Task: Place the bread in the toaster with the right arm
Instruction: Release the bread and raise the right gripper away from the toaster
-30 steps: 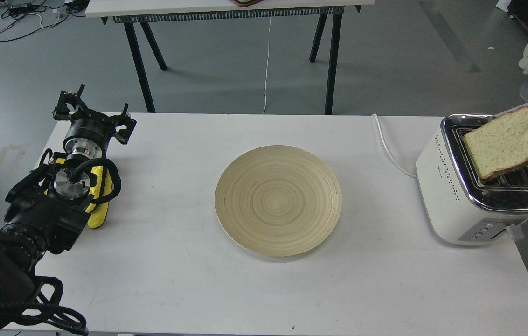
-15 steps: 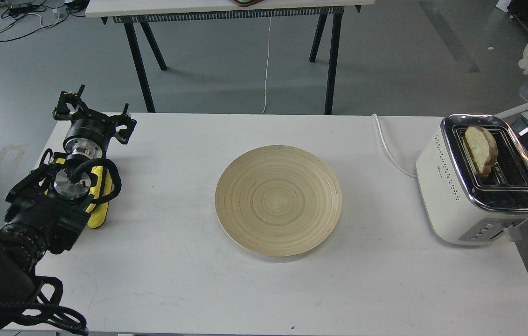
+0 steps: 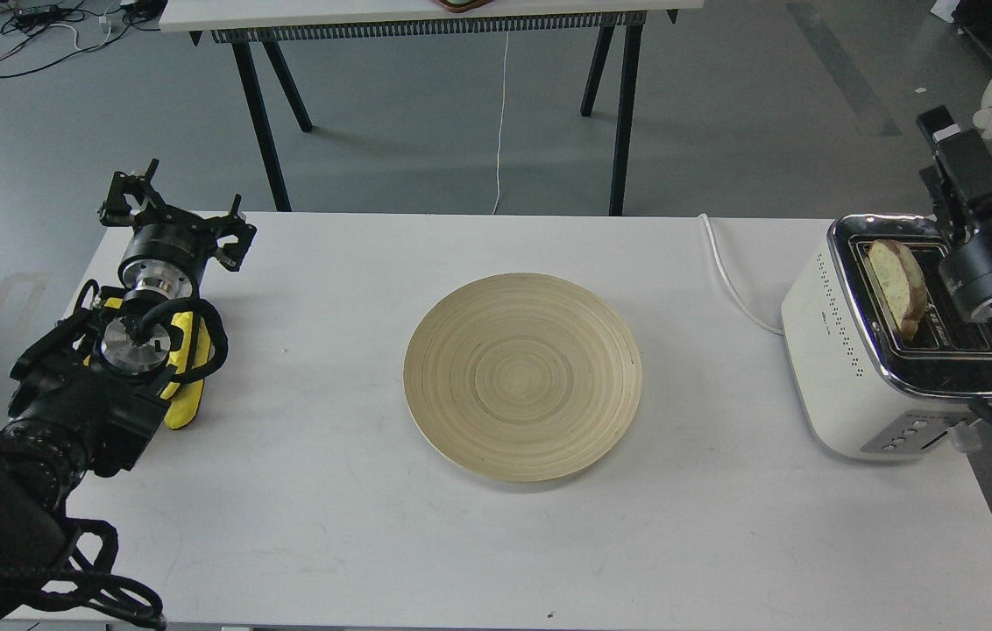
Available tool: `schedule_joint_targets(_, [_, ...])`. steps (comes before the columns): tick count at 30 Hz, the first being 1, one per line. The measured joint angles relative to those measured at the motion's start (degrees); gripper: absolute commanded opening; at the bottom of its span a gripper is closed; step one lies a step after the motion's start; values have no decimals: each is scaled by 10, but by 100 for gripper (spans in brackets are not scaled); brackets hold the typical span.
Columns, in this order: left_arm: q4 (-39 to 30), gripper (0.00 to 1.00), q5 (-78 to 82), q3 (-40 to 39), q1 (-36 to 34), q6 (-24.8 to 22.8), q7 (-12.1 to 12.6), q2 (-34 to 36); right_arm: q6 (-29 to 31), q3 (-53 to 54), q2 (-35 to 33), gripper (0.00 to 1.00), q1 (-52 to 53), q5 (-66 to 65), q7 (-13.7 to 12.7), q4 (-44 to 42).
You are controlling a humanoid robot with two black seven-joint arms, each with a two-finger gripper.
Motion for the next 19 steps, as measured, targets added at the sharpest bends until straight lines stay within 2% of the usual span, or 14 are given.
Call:
schedule_joint_targets(5, [0,100,0,0,0,0,0,0,17,31,109,98,-6,82,0,-48])
schedule_joint_targets(9, [0,100,0,0,0,0,0,0,112,59,173,99,-7,143,0,-117])
schedule_joint_targets(13, [0,100,0,0,0,0,0,0,196,95,207,99,-18,178,0,-146])
schedule_joint_targets(19, [0,100,0,0,0,0,0,0,206,136,227,99,-24,188,0,-150])
